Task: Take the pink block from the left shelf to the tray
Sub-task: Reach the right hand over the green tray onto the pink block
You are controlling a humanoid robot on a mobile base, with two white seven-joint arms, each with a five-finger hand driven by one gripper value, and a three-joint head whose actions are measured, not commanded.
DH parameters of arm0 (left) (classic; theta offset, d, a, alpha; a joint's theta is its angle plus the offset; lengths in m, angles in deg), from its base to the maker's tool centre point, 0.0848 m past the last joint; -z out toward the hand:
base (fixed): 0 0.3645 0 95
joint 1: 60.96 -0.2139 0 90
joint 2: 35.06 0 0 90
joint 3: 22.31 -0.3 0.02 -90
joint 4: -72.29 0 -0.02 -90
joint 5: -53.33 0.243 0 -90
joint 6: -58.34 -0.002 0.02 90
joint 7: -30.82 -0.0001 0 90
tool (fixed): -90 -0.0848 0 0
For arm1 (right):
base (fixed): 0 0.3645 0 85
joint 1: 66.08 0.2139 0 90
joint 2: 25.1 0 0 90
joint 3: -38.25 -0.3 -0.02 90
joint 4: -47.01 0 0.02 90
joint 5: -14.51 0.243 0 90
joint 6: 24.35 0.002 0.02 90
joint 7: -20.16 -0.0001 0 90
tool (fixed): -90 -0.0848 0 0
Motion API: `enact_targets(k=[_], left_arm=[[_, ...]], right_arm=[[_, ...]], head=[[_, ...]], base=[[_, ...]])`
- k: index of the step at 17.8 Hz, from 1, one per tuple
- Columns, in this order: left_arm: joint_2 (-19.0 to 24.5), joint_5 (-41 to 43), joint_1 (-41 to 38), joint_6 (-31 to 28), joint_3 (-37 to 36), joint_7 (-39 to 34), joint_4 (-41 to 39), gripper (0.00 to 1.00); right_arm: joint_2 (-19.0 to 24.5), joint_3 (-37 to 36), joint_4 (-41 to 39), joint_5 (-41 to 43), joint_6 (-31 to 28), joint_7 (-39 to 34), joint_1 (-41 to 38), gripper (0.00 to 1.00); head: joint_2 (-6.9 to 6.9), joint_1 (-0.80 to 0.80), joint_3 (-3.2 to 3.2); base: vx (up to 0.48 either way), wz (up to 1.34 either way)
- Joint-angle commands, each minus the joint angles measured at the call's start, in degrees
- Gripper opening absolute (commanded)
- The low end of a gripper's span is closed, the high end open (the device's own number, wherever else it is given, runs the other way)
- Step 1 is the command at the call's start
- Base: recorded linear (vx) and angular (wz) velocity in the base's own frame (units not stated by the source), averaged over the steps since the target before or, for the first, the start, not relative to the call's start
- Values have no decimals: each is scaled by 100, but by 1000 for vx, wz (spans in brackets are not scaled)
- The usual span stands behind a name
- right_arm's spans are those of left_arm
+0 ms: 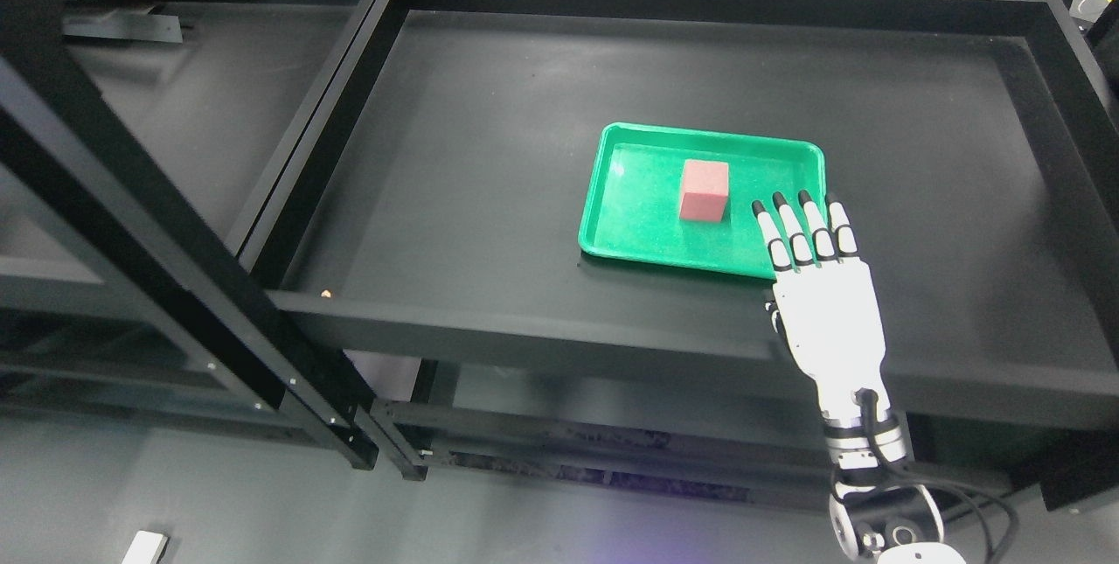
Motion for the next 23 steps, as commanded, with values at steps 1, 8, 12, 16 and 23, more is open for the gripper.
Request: enact_targets(k=[1,8,12,16,23], left_arm=[[100,0,167,2,0,-3,-100,100],[100,0,167,2,0,-3,-100,100],[100,0,167,2,0,-3,-100,100],[100,0,167,2,0,-3,-100,100],[100,0,176,2,0,-3,-100,100]], right_arm=[[121,67,-2,-33,155,-14,60,99],[136,243,6,257,462,-329,60,99],[136,243,6,266,691,-910,51,99],[136,261,24,274,876,-1542,25,99],[136,226,68,679,929,-2228,33,99]], head=[[0,0,0],[0,0,0],[0,0,0],[0,0,0],[0,0,0]], base=[[229,-39],[224,-18],[159,-4],[125,-6],[86,-56]])
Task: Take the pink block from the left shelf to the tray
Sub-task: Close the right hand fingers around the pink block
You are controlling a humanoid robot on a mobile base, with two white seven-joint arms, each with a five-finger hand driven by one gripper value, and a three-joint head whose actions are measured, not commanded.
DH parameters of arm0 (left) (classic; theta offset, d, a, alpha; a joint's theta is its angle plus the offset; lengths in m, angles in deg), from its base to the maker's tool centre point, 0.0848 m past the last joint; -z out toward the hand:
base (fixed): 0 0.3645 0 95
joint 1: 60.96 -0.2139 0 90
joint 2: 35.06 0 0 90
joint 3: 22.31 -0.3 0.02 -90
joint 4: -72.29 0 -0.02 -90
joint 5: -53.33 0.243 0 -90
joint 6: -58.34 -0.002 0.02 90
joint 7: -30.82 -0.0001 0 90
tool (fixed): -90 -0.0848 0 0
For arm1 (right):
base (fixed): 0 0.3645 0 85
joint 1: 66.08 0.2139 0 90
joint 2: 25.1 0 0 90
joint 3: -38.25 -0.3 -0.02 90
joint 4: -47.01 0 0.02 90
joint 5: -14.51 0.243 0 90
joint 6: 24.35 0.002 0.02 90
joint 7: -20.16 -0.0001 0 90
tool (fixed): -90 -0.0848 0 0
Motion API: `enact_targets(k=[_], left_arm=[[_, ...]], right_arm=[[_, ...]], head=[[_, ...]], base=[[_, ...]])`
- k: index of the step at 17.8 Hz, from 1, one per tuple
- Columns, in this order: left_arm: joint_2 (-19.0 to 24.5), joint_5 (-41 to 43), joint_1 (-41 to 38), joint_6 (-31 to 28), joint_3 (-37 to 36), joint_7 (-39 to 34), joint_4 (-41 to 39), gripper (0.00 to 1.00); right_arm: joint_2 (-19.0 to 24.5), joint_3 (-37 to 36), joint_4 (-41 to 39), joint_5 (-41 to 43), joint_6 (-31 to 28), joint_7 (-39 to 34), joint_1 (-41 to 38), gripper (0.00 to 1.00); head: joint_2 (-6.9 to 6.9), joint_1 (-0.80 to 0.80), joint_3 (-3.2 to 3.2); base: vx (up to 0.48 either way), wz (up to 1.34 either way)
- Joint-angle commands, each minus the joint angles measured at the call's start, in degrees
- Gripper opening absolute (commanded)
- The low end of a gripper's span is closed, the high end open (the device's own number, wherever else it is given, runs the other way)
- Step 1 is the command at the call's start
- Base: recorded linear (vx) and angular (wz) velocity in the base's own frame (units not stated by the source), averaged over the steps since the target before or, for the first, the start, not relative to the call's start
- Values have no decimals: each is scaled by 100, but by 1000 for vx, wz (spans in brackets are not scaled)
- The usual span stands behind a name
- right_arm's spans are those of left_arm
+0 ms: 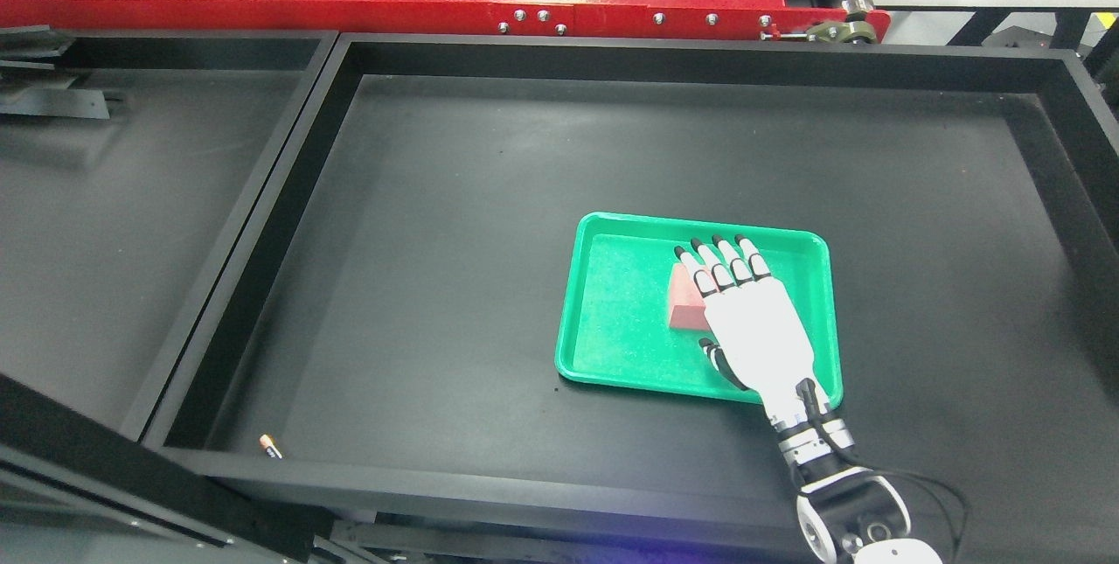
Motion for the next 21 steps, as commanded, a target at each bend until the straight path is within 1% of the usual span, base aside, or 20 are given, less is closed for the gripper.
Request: enact_targets(k=[1,5,8,11,14,21], left_arm=[[100,0,167,3,0,-3,-100,100],[100,0,167,3,0,-3,-100,100],[100,0,167,3,0,-3,-100,100],[100,0,167,3,0,-3,-100,100],[100,0,167,3,0,-3,-100,100],[100,0,167,3,0,-3,-100,100]], right_arm=[[-74,11,72,236,11,-354,31,99],[-74,11,256,244,11,-443,145,99],[-74,11,406,262,11,-749,277,99],[-74,-6,546,586,11,-934,417,99],[-74,-15,643,666,19,-1242,505,99],[-74,-6,863,675,151,-1357,655,99]], head=[[0,0,0],[0,0,0],[0,0,0],[0,0,0],[0,0,0],[0,0,0]], base=[[66,-89],[61,-49],[53,-46],[18,-9],[0,0],[0,0]])
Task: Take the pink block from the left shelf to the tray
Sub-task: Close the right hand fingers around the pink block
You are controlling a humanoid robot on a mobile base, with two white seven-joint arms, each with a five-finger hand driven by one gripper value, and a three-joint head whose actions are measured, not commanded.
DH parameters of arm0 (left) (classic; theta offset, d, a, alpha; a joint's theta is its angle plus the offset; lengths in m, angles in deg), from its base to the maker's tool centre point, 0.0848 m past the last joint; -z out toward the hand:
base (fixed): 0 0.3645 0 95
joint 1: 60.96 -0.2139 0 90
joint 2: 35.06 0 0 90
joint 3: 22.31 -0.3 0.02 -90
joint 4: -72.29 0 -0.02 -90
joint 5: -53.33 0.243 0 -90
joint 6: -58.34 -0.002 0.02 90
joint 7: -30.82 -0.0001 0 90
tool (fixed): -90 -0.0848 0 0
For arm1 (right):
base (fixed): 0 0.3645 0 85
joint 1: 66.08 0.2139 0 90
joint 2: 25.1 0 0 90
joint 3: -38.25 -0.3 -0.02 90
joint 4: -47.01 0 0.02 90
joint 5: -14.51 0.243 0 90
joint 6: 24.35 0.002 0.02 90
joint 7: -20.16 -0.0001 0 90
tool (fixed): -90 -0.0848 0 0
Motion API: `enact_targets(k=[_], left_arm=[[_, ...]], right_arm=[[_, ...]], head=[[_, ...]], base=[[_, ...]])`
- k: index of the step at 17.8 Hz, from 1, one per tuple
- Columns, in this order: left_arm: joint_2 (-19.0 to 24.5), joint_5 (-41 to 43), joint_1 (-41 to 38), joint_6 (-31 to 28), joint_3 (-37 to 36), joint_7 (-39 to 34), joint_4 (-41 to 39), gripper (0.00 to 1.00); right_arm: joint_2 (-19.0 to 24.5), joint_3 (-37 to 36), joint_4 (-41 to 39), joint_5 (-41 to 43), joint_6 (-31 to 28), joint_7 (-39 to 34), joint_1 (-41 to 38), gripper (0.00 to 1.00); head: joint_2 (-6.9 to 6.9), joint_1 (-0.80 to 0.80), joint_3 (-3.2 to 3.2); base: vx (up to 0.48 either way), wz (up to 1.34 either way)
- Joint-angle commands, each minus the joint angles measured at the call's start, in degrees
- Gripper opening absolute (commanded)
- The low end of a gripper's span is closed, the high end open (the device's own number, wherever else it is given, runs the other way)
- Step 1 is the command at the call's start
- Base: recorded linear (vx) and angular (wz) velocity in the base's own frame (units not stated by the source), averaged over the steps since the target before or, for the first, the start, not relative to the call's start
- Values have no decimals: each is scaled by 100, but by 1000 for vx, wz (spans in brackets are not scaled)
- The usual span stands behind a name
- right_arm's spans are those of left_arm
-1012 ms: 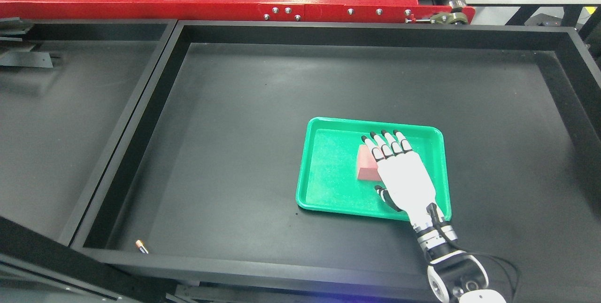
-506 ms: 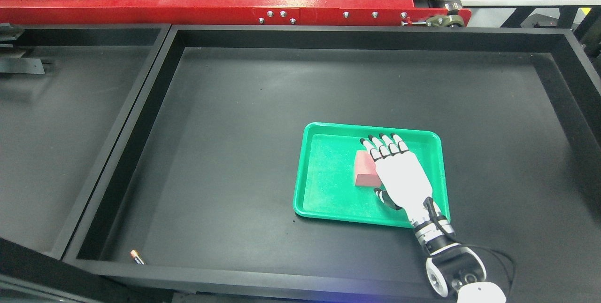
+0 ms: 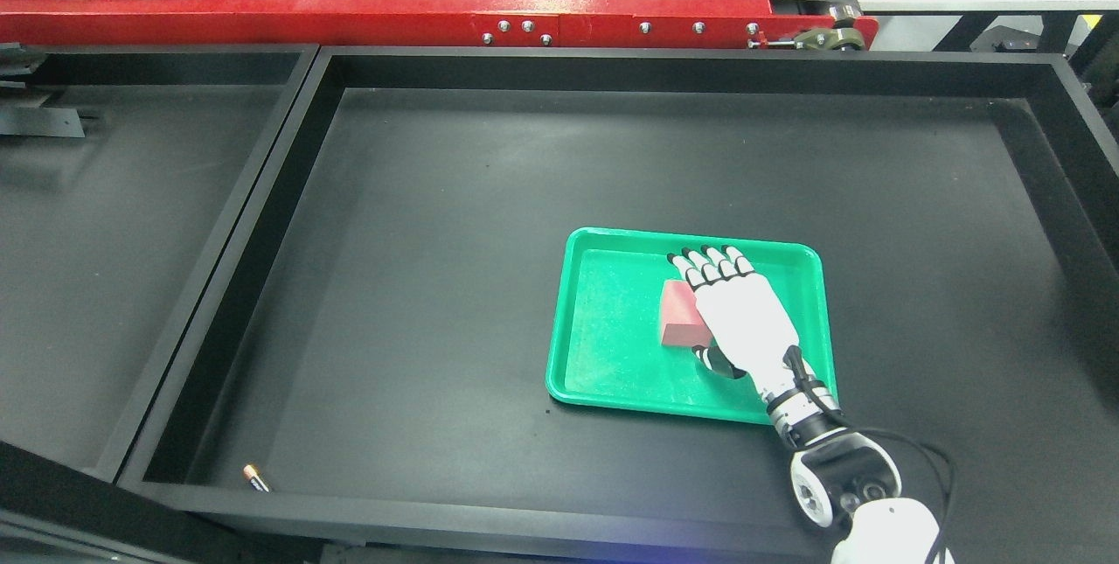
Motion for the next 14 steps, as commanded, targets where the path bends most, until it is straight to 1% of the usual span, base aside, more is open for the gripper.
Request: enact_targets(k=[1,4,14], left_arm=[[100,0,167,2,0,-3,-100,100],[100,0,167,2,0,-3,-100,100],[100,0,167,2,0,-3,-100,100]], right_arm=[[-96,-1,365,61,64,-91,89,99],[-96,-1,533,61,126,-267,185,99],[-96,7,673,61,126,-276,370,99]], head=[[0,0,0],[0,0,0],[0,0,0]], base=[[0,0],[0,0],[0,0]])
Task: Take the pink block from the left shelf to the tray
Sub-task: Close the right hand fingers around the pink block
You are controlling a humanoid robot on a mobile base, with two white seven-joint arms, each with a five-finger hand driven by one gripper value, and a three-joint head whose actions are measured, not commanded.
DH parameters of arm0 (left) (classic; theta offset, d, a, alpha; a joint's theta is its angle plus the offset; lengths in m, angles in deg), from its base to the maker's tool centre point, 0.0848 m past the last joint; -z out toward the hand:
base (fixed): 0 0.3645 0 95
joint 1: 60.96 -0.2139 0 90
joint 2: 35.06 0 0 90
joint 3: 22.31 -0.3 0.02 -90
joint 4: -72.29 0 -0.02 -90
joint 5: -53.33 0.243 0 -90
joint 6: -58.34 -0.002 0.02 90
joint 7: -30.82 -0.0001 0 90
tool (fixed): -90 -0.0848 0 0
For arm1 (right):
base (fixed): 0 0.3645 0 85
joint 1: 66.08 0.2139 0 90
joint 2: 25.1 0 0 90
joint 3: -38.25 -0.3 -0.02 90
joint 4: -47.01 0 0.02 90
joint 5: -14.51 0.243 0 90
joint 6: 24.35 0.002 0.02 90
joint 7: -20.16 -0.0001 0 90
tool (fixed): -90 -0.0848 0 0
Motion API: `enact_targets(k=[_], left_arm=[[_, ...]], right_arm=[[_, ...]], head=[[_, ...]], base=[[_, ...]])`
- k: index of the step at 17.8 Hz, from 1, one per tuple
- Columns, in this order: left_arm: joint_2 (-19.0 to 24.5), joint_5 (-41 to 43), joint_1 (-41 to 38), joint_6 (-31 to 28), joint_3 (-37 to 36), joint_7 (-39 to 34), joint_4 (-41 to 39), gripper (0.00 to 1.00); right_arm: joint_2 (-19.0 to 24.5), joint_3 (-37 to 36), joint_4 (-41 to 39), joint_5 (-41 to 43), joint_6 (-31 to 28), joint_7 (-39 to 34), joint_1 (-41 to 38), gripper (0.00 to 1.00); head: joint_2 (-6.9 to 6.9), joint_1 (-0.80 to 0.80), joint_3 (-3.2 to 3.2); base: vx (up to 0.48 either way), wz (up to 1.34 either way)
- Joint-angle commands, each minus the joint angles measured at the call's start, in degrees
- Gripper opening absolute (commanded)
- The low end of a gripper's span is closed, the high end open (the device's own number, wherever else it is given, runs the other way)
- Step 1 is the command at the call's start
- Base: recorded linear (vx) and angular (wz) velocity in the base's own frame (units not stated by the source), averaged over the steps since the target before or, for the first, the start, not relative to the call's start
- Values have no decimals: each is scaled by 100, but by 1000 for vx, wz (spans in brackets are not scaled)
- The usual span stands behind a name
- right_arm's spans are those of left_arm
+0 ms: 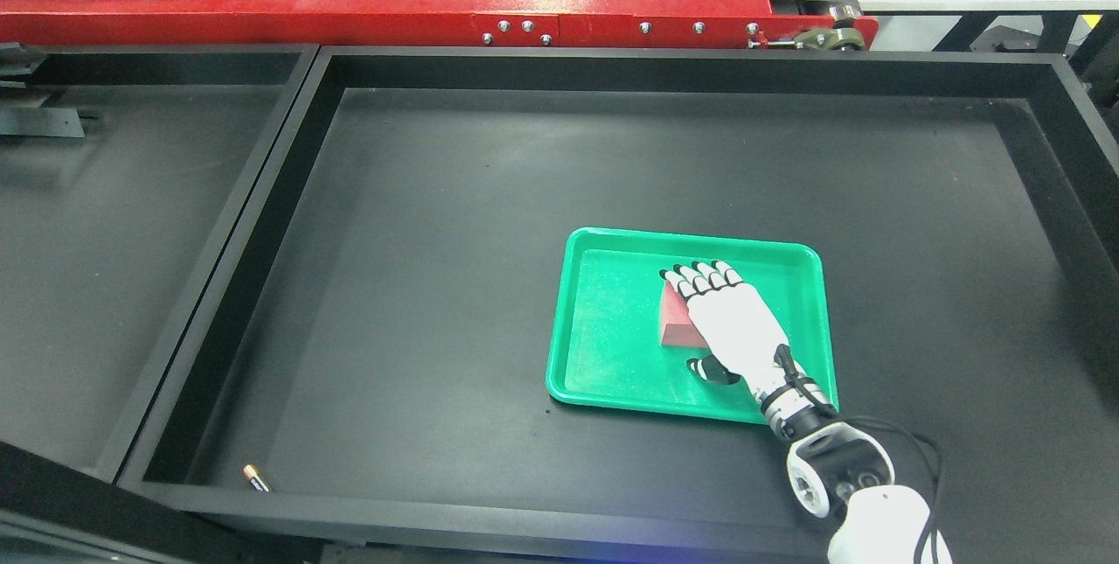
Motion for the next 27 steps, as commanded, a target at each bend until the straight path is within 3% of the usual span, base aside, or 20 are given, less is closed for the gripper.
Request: enact_targets(k=[1,8,11,25,27], left_arm=[[100,0,167,3,0,-3,-100,100],[100,0,167,3,0,-3,-100,100],[100,0,167,3,0,-3,-100,100],[100,0,167,3,0,-3,-100,100],[100,0,167,3,0,-3,-100,100]], right_arm=[[-99,8,239,4,3,5,137,99],[-99,8,468,197,38,40,145,98],[-99,-44,503,215,30,102,154,89],[-99,-53,512,145,56,550,110,6],[-99,-53,512,145,91,848,102,3]], head=[[0,0,0],[0,0,0],[0,0,0],[0,0,0],[0,0,0]], base=[[0,0],[0,0],[0,0],[0,0],[0,0]])
